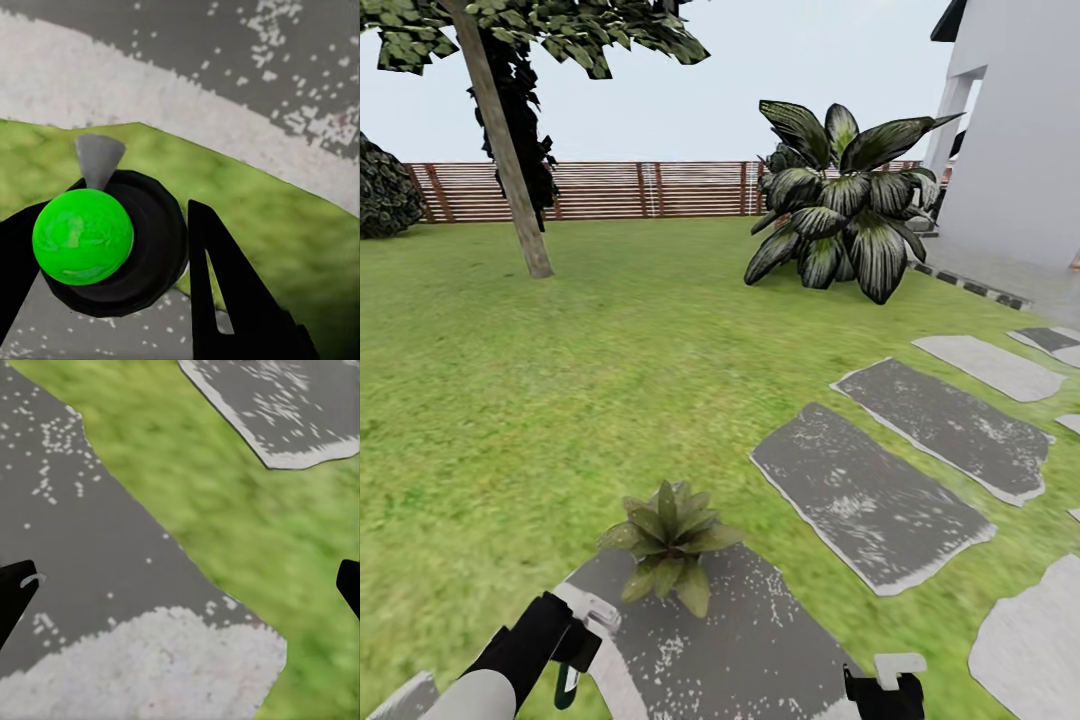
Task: Pick up the pesticide atomizer in the garden and spray insectifuge to fully cover both potted plants in the garden.
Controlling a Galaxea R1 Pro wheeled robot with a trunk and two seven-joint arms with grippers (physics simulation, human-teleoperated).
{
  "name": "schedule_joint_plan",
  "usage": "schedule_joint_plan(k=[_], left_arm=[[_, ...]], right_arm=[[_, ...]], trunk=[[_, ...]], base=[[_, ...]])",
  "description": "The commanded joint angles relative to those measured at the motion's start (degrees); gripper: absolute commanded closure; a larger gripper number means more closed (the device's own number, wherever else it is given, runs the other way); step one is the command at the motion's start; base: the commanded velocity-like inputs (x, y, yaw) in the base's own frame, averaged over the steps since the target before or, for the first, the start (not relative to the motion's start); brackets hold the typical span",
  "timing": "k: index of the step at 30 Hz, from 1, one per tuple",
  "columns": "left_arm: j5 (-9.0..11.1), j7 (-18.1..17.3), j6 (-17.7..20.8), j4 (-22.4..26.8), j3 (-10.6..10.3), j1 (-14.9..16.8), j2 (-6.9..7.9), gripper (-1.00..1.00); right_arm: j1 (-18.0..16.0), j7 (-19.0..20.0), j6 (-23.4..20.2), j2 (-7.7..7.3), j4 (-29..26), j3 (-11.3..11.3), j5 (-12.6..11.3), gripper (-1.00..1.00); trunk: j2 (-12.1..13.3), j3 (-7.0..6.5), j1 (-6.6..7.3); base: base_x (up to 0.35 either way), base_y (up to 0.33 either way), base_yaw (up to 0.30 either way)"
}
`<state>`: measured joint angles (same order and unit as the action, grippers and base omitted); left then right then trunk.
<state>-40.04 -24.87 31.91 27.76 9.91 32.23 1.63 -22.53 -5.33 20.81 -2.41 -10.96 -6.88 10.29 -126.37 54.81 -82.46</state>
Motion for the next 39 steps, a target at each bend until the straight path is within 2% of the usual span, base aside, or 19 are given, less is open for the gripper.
schedule_joint_plan(k=[1,8,10,11,19,30,39], left_arm=[[-0.57,0.18,0.2,0.06,0.37,0.02,-0.21,1.0],[-0.65,0.87,0.44,-0.06,0.38,0.06,-0.33,1.0],[-0.71,0.87,1.52,-0.14,0.36,0.04,-0.32,1.0],[-0.61,0.88,3.01,-0.15,0.31,0.03,-0.31,1.0],[-0.57,0.88,3.68,0.25,0.29,0.06,-0.31,1.0],[-0.55,0.88,3.61,0.35,0.29,0.08,-0.31,1.0],[-0.63,0.88,3.68,0.28,0.33,0.04,-0.31,1.0]], right_arm=[[-0.05,-0.12,0.19,0.02,0.06,-0.41,0.6,-1.0],[-0.06,-0.12,0.19,0.04,0.06,-0.41,0.6,-1.0],[-0.04,-0.12,0.19,0.04,0.06,-0.41,0.6,-1.0],[-0.05,-0.12,0.19,0.04,0.06,-0.41,0.6,-1.0],[-0.05,-0.12,0.21,-0.04,0.06,-0.41,0.6,-1.0],[-0.06,-0.12,0.21,-0.05,0.06,-0.41,0.6,-1.0],[-0.06,-0.13,0.2,-0.05,0.06,-0.41,0.6,-1.0]], trunk=[[-0.02,0.05,0.01],[-0.02,0.3,0.01],[-0.02,0.47,0.01],[-0.02,0.51,0.01],[-0.02,0.57,0.01],[-0.02,0.6,0.01],[-0.02,1.1,0.01]], base=[[0.0,-0.006,0.009],[0.0,-0.001,0.001],[0.047,0.0,0.0],[0.208,0.0,0.0],[0.215,-0.089,0.0],[-0.158,-0.134,0.007],[-0.007,-0.004,0.166]])
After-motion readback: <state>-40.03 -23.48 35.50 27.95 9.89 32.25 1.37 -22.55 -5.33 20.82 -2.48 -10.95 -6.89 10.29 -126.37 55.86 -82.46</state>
